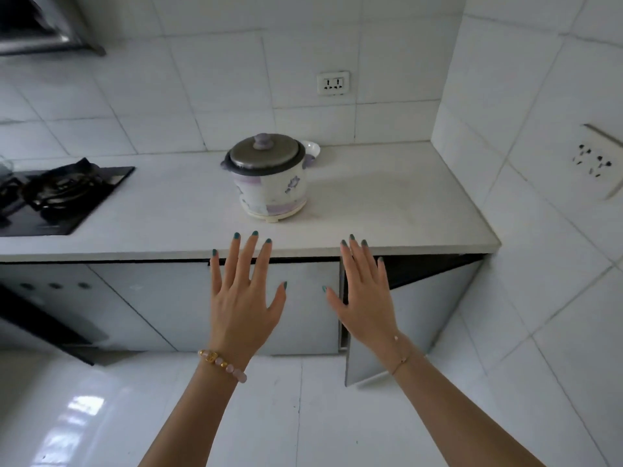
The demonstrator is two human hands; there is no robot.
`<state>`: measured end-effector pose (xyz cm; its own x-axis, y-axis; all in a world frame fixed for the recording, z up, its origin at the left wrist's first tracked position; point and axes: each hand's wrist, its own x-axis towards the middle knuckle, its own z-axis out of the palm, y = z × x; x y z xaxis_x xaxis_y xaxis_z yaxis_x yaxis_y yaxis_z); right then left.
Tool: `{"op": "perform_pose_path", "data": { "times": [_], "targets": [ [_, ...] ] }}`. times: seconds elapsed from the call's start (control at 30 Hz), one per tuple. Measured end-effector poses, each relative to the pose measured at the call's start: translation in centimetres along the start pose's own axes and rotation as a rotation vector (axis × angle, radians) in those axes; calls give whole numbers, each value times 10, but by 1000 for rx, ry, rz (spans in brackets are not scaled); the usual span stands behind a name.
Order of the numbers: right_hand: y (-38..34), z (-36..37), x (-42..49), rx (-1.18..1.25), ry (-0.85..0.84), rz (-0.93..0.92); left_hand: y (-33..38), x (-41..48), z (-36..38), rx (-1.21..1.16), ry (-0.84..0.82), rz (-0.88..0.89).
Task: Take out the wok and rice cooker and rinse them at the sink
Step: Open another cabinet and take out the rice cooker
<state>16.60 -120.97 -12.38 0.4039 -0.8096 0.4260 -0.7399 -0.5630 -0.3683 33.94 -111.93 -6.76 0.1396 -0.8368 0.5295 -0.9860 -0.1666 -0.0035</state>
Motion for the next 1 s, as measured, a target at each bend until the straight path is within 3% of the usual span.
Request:
{"op": "perform_pose_path", "data": {
  "times": [0.53, 0.8, 1.0],
  "targets": [
    [-87, -3, 50, 199, 83, -315, -73, -41, -42, 191, 60, -350],
    [-179, 37, 78, 319, 55, -510, -158, -83, -64, 281, 87, -546],
    [-285, 90, 105, 361, 30, -621, -253, -103, -72, 310, 101, -665]
  ]
}}
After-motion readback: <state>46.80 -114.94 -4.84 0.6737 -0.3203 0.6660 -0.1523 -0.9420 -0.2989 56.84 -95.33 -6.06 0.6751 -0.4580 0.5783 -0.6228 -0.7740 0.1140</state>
